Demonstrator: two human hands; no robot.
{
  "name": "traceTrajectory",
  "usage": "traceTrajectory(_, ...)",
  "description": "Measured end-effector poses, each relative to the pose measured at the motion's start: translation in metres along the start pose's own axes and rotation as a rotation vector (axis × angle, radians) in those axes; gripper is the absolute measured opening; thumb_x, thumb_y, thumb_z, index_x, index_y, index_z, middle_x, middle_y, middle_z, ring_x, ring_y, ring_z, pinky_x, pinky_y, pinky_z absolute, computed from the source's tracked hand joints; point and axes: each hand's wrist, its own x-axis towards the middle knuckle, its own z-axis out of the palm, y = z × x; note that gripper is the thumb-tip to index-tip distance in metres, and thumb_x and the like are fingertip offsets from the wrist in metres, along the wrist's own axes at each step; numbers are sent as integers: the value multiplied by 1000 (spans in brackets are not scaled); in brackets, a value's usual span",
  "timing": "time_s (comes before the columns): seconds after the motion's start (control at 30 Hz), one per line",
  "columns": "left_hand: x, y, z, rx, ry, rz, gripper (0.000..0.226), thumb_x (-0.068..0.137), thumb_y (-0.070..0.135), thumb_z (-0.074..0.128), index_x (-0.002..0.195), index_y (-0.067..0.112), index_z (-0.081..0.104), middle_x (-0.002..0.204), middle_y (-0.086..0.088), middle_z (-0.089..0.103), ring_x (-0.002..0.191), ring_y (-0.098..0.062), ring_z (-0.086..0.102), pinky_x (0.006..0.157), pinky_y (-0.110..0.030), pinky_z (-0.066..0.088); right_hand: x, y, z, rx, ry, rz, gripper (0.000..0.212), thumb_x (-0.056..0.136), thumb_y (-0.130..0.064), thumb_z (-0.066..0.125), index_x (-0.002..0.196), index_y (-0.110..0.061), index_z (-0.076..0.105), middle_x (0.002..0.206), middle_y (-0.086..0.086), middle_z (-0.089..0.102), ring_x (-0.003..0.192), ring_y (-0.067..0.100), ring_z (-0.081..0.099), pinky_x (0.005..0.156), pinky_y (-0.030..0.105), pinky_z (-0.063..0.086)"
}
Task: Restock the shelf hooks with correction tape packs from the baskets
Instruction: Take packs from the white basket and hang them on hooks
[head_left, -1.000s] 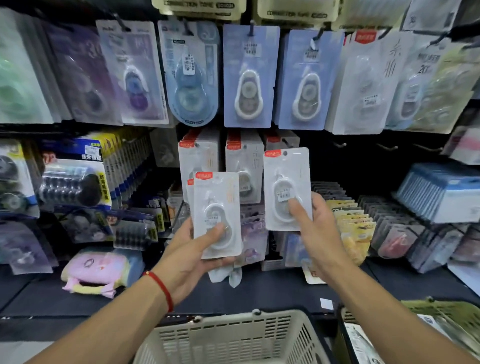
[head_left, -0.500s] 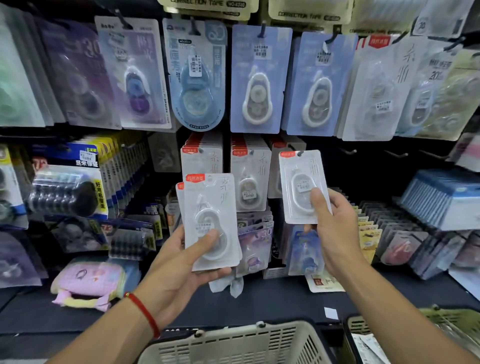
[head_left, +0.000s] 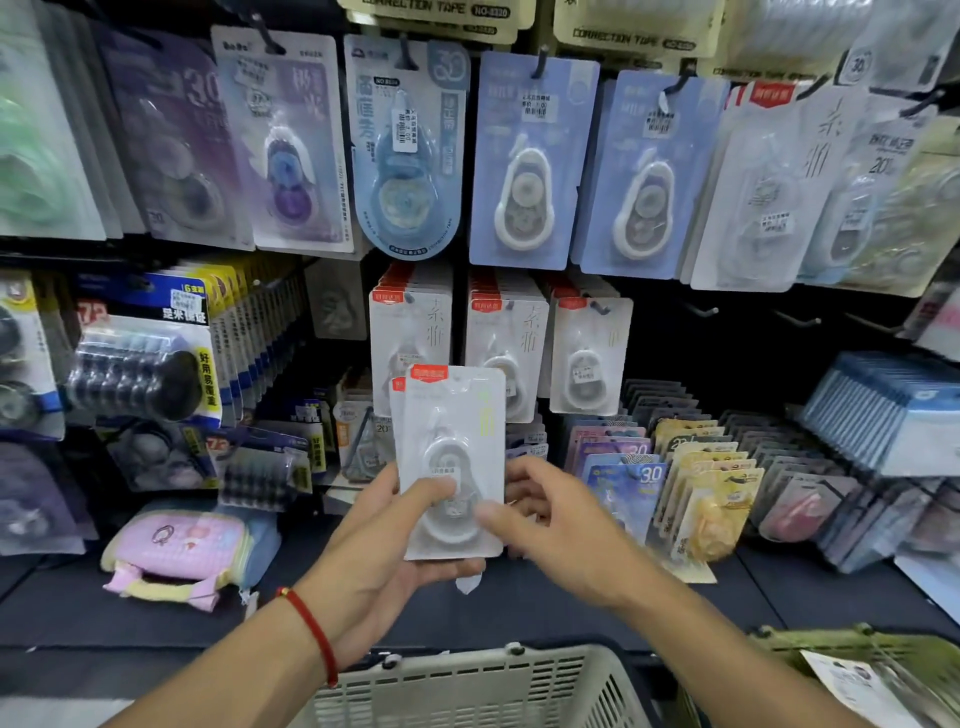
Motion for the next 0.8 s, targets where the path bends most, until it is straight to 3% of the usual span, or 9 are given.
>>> traceTrajectory(0.07,0,-2,-1,35,-16,25,46,92,26,74,136,21,61,124,-15,76,108,-43,75,83,-52,64,-4,-1,4,-77,4,-18,49,78,-64,75,116,-34,65,104,-11,76,88,6,70,85,35,60)
traceTrajectory(0.17,0,-4,-4,64,-36,44,48,92,26,77,137,23,60,127,-14,75,111,-41,74,89,-54,63,-4,-1,-1,-15,-8,-18,34,88,-47,78,116,-31,69,105,-8,78,91,11,72,87,41,61)
traceTrajectory(0.3,2,-4,-7,31,-14,36,47,93,18,75,139,21,61,128,-10,75,113,-35,75,87,-50,64,-2,3,-7,216,81,19,19,101,-22,71,119,-21,67,109,-3,78,88,19,77,64,39,65)
traceTrajectory(0.43,5,-5,-12,30,87,21,41,100,6,65,137,24,63,124,-6,77,107,-32,77,85,-52,65,2,4,-23,303,368,-32,14,107,-21,59,120,-21,55,105,5,75,73,18,75,46,31,57)
traceTrajectory(0.53,5,-5,-15,39,94,25,40,101,7,64,136,24,64,124,-6,77,108,-31,77,86,-53,64,4,6,-40,282,541,-49,10,110,-28,55,119,-28,55,86,8,70,57,17,61,41,29,48)
traceTrajectory(0.63,6,-5,-17,44,77,33,39,100,8,65,136,23,65,125,-6,76,110,-31,76,84,-51,65,5,8,-52,304,585,-58,16,110,-31,54,125,-35,59,76,3,64,54,16,51,39,29,40)
traceTrajectory(0.8,5,-5,-17,47,71,31,37,99,8,66,134,22,66,125,-9,76,109,-32,76,82,-51,65,3,6,-58,345,585,-63,28,109,-31,56,136,-36,62,86,-2,69,55,12,48,40,27,38)
